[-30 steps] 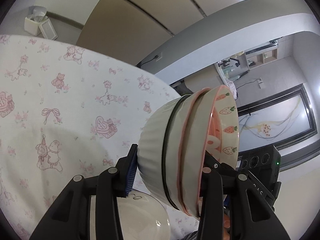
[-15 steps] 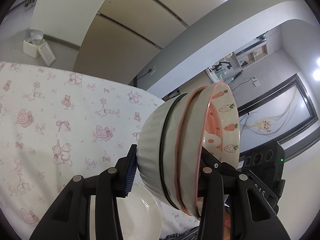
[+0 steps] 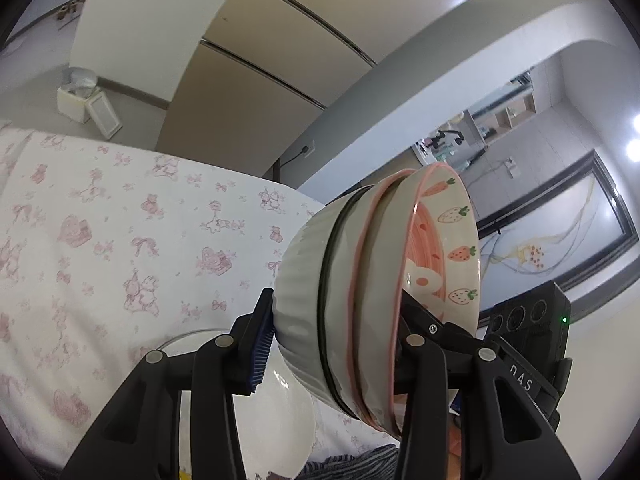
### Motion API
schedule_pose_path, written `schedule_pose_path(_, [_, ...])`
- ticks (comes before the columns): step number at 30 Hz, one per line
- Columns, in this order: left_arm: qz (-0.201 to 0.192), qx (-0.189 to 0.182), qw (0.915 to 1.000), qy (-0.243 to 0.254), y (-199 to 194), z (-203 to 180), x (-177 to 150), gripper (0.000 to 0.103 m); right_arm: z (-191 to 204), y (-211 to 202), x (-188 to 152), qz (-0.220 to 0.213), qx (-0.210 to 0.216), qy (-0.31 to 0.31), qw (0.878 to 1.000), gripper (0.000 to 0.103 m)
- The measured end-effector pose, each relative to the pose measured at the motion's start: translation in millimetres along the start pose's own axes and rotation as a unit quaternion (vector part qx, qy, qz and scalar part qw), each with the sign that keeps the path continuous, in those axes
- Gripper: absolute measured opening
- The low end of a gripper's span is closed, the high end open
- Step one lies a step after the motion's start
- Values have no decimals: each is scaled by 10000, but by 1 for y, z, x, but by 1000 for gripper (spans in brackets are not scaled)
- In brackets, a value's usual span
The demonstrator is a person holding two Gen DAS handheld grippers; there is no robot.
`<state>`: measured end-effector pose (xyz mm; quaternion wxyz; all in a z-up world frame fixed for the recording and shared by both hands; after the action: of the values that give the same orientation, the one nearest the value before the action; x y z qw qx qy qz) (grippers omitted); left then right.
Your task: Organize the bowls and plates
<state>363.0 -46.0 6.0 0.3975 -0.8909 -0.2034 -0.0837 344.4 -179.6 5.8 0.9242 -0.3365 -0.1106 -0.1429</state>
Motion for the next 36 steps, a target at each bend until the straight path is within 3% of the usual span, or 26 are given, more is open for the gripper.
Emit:
schedule_pose_path(14, [-68,-23,9998,-185,-46,-1,-64,45,23,-21,-61,179,-91,-74,9998,42])
schedule_pose_path(24, [97,78,9996,-273,-43,17,-102,45,8,-16,-101,340,-87,13,9994,42])
schedule_pose_path(36, [478,83,9976,-502,-14,50,-123,45,-23,7,-125,548,-281,291,9977,42])
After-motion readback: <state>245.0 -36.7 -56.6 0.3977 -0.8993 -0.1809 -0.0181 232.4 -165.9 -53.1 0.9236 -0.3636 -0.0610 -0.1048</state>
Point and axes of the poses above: each gripper's, at about its wrist camera, not at the fingertips, and y roughly the way its jaws point, z to its left, x to its top, the point moved 9 cm from there along y, roughly the way its jaws point, and after that the axes turned 9 degrees about z, right-handed, at the moved point
